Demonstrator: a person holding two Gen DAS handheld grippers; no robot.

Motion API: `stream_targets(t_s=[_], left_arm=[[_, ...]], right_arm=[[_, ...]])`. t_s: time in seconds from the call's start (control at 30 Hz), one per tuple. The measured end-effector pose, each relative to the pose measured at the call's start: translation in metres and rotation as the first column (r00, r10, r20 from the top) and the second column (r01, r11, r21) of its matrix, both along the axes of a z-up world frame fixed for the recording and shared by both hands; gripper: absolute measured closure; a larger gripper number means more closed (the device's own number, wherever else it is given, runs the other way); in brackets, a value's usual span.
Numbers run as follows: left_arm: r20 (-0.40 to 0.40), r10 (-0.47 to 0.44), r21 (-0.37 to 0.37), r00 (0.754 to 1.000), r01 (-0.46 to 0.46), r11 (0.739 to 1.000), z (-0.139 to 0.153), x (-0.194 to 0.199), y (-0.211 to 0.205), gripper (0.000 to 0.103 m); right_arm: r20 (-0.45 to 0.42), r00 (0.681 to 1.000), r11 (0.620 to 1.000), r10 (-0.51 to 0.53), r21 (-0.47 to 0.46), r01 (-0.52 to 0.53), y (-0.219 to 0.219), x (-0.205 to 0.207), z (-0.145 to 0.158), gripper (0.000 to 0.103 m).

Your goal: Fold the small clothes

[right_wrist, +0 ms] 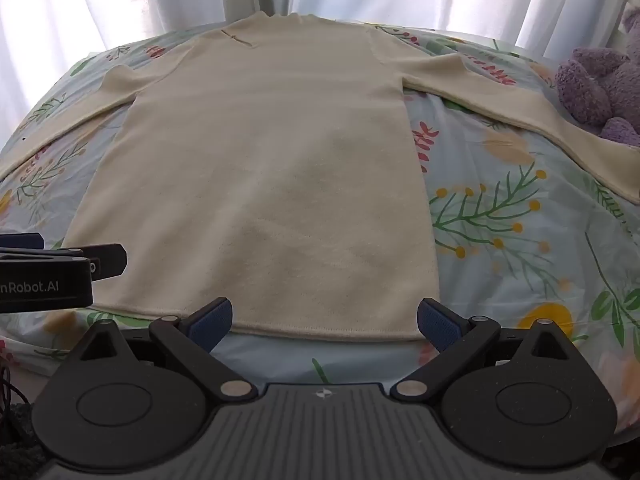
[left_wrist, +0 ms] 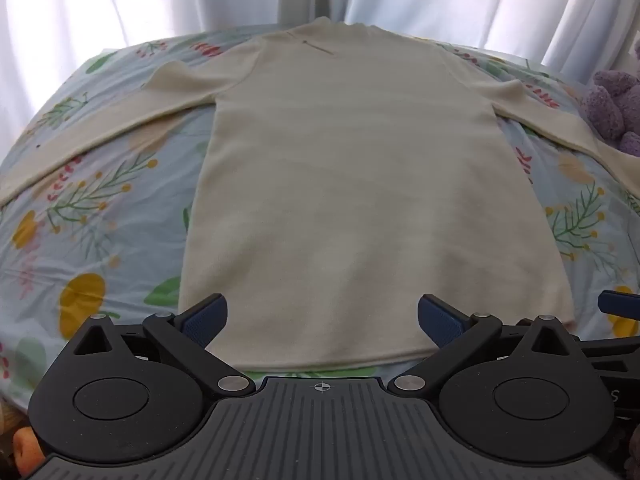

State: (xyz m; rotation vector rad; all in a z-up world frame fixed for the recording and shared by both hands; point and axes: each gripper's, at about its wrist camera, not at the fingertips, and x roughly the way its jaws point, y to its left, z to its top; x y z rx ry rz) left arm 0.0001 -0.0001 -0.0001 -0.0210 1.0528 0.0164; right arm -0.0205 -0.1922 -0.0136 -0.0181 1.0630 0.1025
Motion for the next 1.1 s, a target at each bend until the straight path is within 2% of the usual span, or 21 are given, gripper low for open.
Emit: stream_targets(t_s=[1.1], left_arm=[[-0.021, 0.017, -0.006, 1.0, -0.017, 1.0, -0.006, 0.005, 0.005, 0.0]], right_arm=[[0.003, 1.0, 1.0, 0.014, -0.015, -0.014, 0.009, 0.005, 0.003, 0.004]])
